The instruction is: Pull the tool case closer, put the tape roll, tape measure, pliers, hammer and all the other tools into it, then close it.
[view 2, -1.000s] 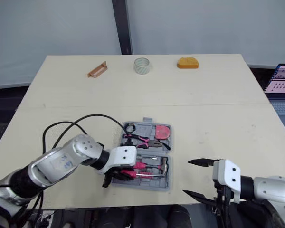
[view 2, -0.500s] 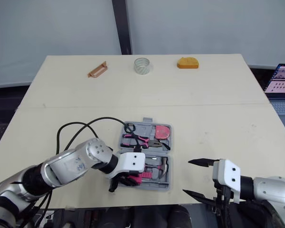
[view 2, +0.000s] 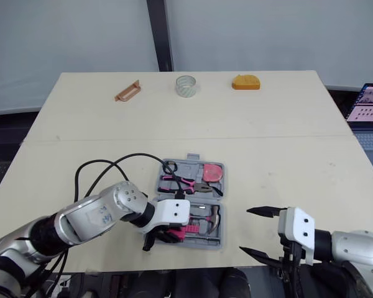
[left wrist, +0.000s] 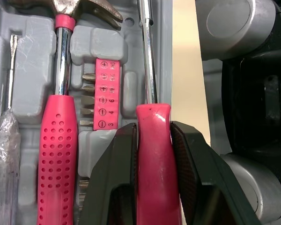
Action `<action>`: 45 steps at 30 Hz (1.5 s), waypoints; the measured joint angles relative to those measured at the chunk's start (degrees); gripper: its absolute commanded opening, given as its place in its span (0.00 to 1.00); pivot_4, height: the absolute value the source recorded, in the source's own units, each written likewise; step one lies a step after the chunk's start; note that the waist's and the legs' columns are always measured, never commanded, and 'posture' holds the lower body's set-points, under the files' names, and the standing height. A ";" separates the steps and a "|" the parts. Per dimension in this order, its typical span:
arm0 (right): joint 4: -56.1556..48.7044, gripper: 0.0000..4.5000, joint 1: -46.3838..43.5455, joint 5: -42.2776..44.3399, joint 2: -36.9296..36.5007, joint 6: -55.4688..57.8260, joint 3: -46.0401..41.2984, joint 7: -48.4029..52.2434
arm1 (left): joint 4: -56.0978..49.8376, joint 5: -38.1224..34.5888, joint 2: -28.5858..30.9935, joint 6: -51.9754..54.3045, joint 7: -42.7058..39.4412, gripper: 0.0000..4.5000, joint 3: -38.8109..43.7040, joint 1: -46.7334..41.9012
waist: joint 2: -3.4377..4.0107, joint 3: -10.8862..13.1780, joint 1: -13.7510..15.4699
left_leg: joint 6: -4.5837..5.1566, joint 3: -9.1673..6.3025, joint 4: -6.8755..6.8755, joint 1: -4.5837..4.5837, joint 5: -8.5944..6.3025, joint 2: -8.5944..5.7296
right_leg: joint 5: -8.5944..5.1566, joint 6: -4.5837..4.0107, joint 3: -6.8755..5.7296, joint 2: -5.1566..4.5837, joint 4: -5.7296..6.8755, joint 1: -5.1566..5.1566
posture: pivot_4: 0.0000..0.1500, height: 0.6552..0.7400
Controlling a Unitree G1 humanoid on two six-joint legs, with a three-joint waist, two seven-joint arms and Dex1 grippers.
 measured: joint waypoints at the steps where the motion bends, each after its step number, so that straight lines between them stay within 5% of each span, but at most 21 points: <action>1: 0.00 1.00 0.00 0.00 0.00 0.01 0.00 -0.02 | 0.05 0.10 0.11 -0.13 0.01 0.13 0.00 0.00 | 0.00 0.00 0.01 | 0.00 0.00 0.00 0.00 0.00 0.00 | 0.00 0.00 0.00 0.00 0.00 0.00 | 1.00 1.00; 37: -0.77 1.00 0.50 0.38 0.01 2.00 -1.01 -1.72 | 2.40 1.76 -0.82 -2.27 0.21 0.13 -2.17 0.67 | 0.00 0.00 0.02 | 0.00 0.00 0.03 -0.01 0.00 0.00 | 0.00 0.00 0.00 0.00 0.03 0.00 | 1.00 1.00; 42: -0.77 1.00 0.18 0.38 0.06 2.09 -1.01 -1.72 | 2.28 -0.71 -1.73 1.51 -0.38 0.65 0.09 0.94 | 0.00 0.00 0.02 | 0.01 0.00 0.03 -0.01 0.00 0.00 | 0.00 0.00 0.00 0.00 0.03 0.00 | 1.00 1.00; 45: -0.77 1.00 -0.16 0.40 0.09 2.10 -1.00 -1.72 | 1.47 -3.20 -2.45 6.07 0.07 0.65 3.50 0.94 | 0.00 0.00 -0.02 | 0.01 -0.02 0.03 -0.01 0.00 0.00 | 0.00 0.00 0.00 0.00 0.03 0.00 | 1.00 1.00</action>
